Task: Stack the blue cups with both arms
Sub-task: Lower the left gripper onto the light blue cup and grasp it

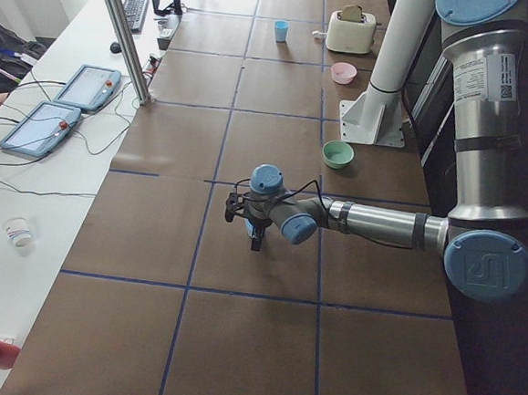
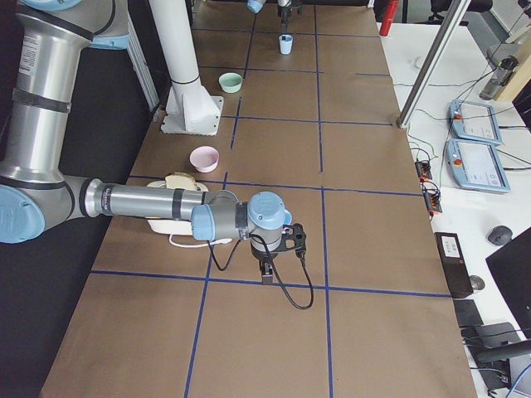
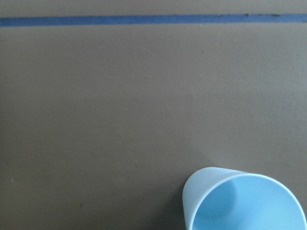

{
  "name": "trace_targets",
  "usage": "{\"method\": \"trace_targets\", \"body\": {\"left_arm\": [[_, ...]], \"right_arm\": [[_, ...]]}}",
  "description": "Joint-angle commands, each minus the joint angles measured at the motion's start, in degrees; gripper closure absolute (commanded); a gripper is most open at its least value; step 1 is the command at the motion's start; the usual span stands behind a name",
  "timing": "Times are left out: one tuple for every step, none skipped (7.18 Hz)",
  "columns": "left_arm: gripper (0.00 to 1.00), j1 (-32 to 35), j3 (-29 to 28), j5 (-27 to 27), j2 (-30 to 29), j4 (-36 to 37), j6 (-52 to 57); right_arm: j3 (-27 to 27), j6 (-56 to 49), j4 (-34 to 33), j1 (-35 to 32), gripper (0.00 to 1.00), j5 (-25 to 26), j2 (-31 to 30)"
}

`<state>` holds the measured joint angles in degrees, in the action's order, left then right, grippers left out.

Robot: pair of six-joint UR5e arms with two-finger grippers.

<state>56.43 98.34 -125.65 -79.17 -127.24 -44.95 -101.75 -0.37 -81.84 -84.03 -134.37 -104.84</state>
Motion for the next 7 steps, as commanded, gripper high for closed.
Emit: {"method": "trace_targets", "body": {"left_arm": [[0.75, -0.62, -0.78, -0.12, -0.89, 0.06, -2.57], [0.90, -1.92, -0.78, -0.13, -1.42, -0.02, -4.95], [0.93, -2.11, -0.69, -0.13, -2.38, -0.03, -5.23], [0.98, -2.03, -0.34, -0.47, -3.18, 0.06, -5.41], [1.00, -2.03, 0.53, -0.91, -4.05, 0.67, -6.11], [1.00, -2.03, 1.50, -2.05, -6.41, 1.81, -8.55], [1.00, -2.11, 3.68, -2.76, -10.61, 7.21, -10.05]], "right_arm": [[0.06, -0.07, -0.07, 0.00, 0.00, 0.07, -0.01], [0.06, 0.02, -0.07, 0.00, 0.00, 0.07, -0.01], [0.06, 0.02, -0.07, 0.00, 0.00, -0.02, -0.01], [-0.02, 0.02, -0.07, 0.00, 0.00, -0.02, -0.01], [0.06, 0.02, -0.07, 0.00, 0.00, -0.02, -0.01], [-0.02, 0.02, -0.07, 0.00, 0.00, -0.02, 0.07], [-0.02, 0.02, -0.07, 0.00, 0.00, -0.02, -0.01]]}}
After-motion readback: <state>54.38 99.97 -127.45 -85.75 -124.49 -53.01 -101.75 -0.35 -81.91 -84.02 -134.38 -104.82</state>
